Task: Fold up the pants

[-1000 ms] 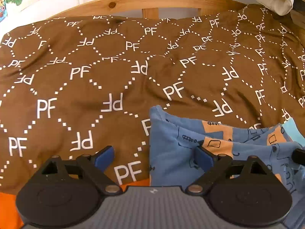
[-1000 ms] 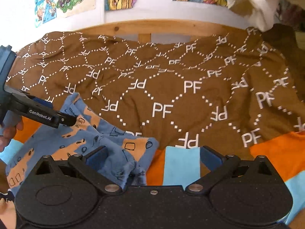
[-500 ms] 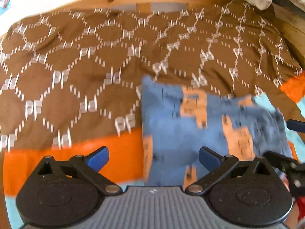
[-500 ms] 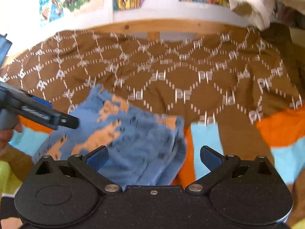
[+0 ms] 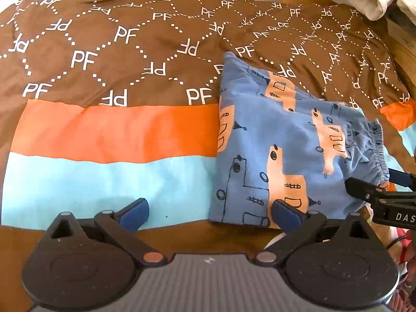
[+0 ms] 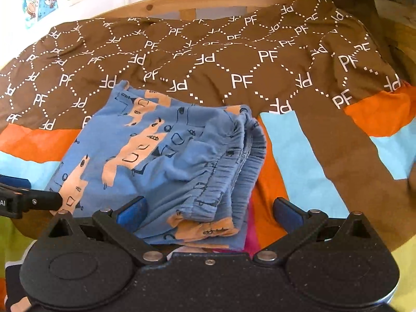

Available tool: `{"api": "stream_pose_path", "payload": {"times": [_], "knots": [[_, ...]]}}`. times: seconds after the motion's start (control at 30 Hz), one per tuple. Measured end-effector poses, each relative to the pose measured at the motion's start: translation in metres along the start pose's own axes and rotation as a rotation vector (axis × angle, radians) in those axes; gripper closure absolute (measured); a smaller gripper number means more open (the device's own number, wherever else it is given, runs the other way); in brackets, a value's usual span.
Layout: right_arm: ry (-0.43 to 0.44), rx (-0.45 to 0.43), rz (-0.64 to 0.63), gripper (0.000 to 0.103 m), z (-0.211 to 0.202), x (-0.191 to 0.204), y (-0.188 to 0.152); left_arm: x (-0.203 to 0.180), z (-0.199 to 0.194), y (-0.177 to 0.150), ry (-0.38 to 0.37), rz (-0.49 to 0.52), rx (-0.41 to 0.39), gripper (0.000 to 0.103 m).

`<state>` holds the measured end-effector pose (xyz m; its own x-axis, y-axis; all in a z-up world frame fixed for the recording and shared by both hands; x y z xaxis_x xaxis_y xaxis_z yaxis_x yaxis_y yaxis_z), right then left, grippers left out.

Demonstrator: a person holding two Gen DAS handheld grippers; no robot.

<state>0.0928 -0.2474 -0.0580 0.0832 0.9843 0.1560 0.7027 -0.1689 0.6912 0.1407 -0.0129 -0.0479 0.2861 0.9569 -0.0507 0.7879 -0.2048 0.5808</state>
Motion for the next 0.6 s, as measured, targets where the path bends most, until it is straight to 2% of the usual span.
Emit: {"api": "stream_pose_path", "payload": {"times": [0.43,0.6], "knots": [[-0.048,0.058,0.026,0.001,-0.005,0.008,0.005,-0.006,-0.014,-0.015,0.052,0.030,0.027,0.000],[-0.023,0.115,-0.011,0.001,-0.011,0.014,0.001,0.001,-0.023,-0.019,0.053,-0.015,0.047,0.000]]}}
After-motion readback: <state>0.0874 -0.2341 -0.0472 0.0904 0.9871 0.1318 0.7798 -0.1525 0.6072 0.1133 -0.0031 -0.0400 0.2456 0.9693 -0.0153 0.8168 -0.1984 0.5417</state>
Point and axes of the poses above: each gripper's, at about its wrist camera, not at the fingertips, and z roughly the way its jaws point, x to its left, y to its top, the point moved 1 cm from there along z, roughly the way its jaws point, and after that the axes turned 4 degrees about z, right-handed, at the moved point
